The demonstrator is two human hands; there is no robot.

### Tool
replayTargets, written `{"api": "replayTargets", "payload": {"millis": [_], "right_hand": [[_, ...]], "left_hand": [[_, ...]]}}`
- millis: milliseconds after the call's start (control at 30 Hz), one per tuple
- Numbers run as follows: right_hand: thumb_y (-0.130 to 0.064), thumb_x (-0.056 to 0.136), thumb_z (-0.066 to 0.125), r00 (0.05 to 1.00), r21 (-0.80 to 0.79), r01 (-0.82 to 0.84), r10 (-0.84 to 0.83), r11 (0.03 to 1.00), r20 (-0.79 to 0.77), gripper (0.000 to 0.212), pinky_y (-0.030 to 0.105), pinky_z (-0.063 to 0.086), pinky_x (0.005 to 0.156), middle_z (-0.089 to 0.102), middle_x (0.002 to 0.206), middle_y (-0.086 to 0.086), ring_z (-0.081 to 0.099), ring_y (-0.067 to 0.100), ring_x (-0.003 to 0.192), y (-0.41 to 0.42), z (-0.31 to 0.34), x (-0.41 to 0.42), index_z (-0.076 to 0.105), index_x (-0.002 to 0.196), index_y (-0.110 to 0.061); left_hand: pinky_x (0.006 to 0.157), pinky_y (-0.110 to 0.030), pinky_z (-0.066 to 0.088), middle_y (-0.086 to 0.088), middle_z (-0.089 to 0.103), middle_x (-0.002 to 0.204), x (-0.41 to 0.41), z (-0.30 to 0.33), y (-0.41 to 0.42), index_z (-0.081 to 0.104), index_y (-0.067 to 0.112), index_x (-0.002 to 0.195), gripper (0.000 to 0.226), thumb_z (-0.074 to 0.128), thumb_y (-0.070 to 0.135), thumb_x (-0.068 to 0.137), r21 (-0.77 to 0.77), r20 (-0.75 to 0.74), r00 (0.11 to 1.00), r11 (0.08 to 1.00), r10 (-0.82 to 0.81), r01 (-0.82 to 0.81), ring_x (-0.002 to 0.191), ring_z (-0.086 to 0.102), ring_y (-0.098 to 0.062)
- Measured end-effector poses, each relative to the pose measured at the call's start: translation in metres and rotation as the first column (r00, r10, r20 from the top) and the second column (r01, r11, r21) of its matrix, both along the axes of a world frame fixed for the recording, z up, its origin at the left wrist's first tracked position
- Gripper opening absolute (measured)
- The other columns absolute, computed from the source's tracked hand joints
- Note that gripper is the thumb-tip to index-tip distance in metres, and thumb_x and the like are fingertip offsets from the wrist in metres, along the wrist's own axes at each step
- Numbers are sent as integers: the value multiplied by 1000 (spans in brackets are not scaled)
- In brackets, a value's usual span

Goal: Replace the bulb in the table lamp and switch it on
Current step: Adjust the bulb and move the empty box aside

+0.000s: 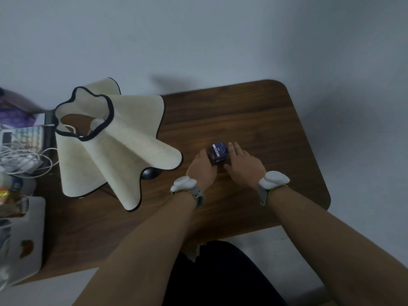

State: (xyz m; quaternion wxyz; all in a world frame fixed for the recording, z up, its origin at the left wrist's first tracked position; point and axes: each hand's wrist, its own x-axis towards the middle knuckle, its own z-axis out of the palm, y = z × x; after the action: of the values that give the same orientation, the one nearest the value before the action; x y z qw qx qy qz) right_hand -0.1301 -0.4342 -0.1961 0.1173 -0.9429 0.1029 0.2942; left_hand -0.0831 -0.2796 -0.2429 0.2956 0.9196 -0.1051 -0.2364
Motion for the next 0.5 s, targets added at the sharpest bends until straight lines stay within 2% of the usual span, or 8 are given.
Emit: {"api": "replayTargets", "payload": {"millis": [133,233,300,367,400,433,500], "right_hand": [[-53,108,38,992,-99,50,-61,994,-108,84,51,28,123,-4,174,16,19,38,157,11,6,-10,-4,166,-8],[-57,109,33,986,-173,38,-66,984,-156,83,52,28,123,-1,174,18,19,40,157,23,8,-13,3,166,-4],[-58,108,31,979,-204,19,-60,979,-196,78,51,38,114,15,171,21,34,41,149,32,5,-16,22,163,-3],[-60,108,29,971,-186,-39,-7,982,-240,71,47,46,98,44,154,20,54,37,131,39,1,-20,47,150,-6],[-60,108,29,967,-156,-72,31,985,-254,68,46,48,94,51,146,17,59,35,124,43,-1,-22,52,144,-8],[-60,108,30,963,-118,-109,76,987,-257,66,46,49,96,53,144,15,59,34,124,47,-3,-23,52,144,-9],[-59,108,31,951,-29,-192,179,981,-252,67,50,48,106,45,154,14,53,35,133,56,-8,-21,44,152,-11]], "left_hand": [[102,-41,48,-9,50,149,-19,-6,17,34,12,155,73,68,37,94,105,-54,998,994,-34,39,136,50,-31],[111,-46,45,-10,39,159,-28,-7,30,27,11,160,82,66,44,95,182,-63,995,980,-73,84,145,38,-31],[114,-47,42,-9,34,163,-34,-5,41,24,12,161,84,64,47,96,209,-67,993,972,-94,106,149,33,-31],[116,-47,40,-9,30,166,-42,-3,52,22,12,162,85,62,49,97,237,-69,992,964,-109,122,151,31,-31],[117,-48,39,-9,29,166,-46,-1,58,21,12,163,85,61,50,98,255,-68,991,958,-119,132,152,30,-31],[118,-48,38,-9,28,167,-51,0,65,20,13,163,86,60,50,98,271,-63,989,952,-130,143,153,29,-31],[119,-49,36,-9,25,168,-59,1,80,18,12,164,86,58,51,99,293,-54,989,944,-141,151,154,27,-31]]}}
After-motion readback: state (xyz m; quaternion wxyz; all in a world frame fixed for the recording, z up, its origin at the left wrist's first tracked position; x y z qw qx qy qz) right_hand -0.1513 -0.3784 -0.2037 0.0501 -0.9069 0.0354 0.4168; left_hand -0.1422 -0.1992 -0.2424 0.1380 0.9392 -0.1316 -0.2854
